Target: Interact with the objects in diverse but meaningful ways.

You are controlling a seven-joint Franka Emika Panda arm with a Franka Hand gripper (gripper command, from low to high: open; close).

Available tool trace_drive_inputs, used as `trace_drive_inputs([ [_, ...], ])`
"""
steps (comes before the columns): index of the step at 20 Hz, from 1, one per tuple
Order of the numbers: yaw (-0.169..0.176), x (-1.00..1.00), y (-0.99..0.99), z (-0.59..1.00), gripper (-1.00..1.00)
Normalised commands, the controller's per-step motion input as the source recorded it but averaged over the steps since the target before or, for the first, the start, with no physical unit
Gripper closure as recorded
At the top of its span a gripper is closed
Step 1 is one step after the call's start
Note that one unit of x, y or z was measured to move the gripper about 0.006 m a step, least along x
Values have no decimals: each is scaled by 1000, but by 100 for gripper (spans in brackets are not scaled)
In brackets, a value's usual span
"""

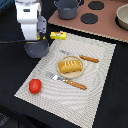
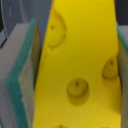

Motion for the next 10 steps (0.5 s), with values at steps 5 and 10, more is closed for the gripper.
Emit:
trace_drive_inputs([
  [5, 23, -101, 52, -78, 100],
  [10, 32, -78, 113, -155, 100],
])
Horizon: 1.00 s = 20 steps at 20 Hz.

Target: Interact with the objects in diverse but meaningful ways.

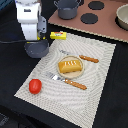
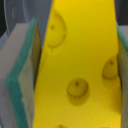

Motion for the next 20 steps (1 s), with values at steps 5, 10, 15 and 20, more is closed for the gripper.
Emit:
trace_drive_inputs([
  [5, 25, -115, 85, -158, 100],
  [10, 11, -79, 9, -99, -100],
  [15, 7, -73, 0, -101, -100],
  [20, 6, -59, 2, -69, -100],
])
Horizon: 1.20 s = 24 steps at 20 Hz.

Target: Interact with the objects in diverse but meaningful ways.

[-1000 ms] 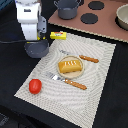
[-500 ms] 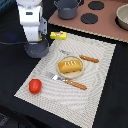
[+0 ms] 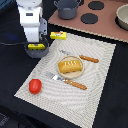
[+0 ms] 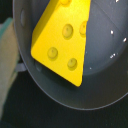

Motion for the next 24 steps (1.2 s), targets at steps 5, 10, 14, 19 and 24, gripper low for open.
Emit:
trace_drive_inputs([
  [5, 2, 169, 78, 337, -100],
  [10, -11, 827, 22, 794, -100],
  [14, -44, 1000, -23, 694, -100],
  [19, -77, 951, -220, 450, -100],
  [24, -80, 611, -495, 128, -100],
])
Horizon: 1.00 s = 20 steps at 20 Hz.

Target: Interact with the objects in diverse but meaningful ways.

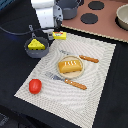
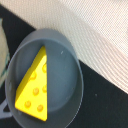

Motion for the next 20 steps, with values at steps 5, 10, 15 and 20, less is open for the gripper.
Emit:
trace_drive_inputs([
  [5, -123, 39, -424, -23, -100],
  [10, -53, -330, -155, -167, -100],
  [15, -58, -212, -150, -138, -100],
  [20, -79, -14, -286, -130, -100],
])
